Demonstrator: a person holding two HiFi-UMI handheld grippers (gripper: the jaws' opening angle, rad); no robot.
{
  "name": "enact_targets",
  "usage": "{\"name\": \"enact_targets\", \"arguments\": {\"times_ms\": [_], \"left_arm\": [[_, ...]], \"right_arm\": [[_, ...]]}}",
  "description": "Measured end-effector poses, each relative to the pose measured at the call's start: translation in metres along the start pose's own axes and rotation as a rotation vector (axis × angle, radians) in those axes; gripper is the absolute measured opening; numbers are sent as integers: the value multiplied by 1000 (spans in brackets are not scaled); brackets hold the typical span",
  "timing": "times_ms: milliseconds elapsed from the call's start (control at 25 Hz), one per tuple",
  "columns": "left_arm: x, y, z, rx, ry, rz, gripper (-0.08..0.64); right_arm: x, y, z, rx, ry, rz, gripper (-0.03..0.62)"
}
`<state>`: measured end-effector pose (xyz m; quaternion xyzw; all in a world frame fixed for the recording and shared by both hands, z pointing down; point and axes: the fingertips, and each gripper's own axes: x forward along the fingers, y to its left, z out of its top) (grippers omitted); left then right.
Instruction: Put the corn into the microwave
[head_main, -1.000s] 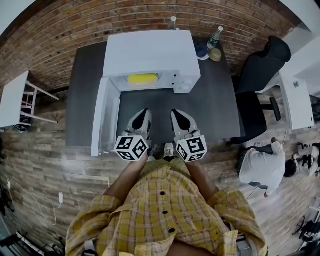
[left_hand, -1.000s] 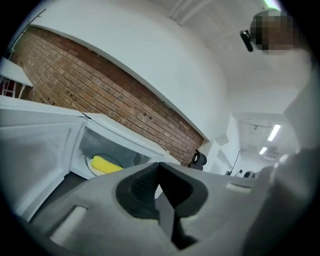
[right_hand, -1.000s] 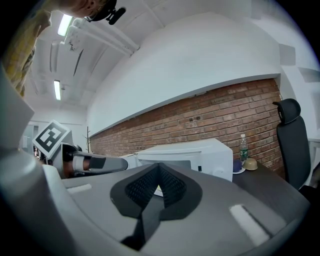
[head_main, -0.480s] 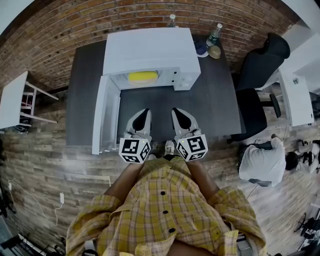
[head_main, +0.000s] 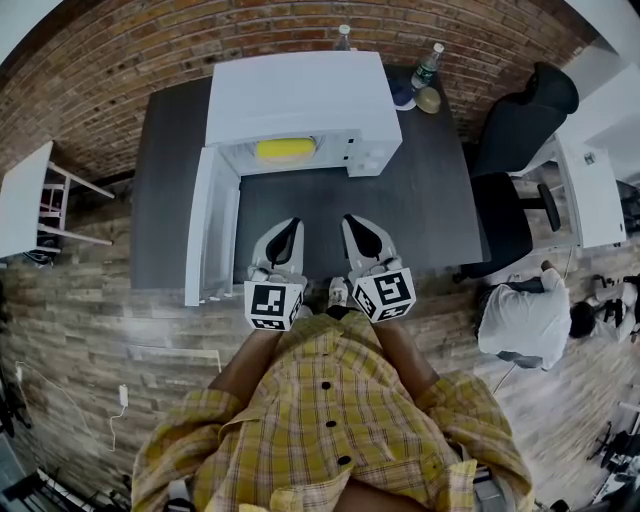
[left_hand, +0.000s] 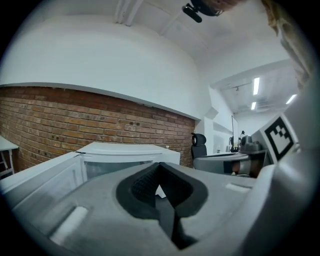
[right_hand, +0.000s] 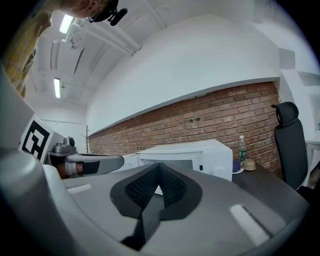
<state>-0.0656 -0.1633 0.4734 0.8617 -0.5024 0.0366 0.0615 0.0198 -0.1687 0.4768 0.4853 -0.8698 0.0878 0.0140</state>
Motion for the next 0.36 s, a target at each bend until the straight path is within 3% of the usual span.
{"name": "enact_targets", "arguments": {"times_ms": [360], "left_arm": [[-1, -8, 2, 29, -3, -13, -3]], "right_arm": [[-2, 4, 1, -14, -4, 5, -3]]}}
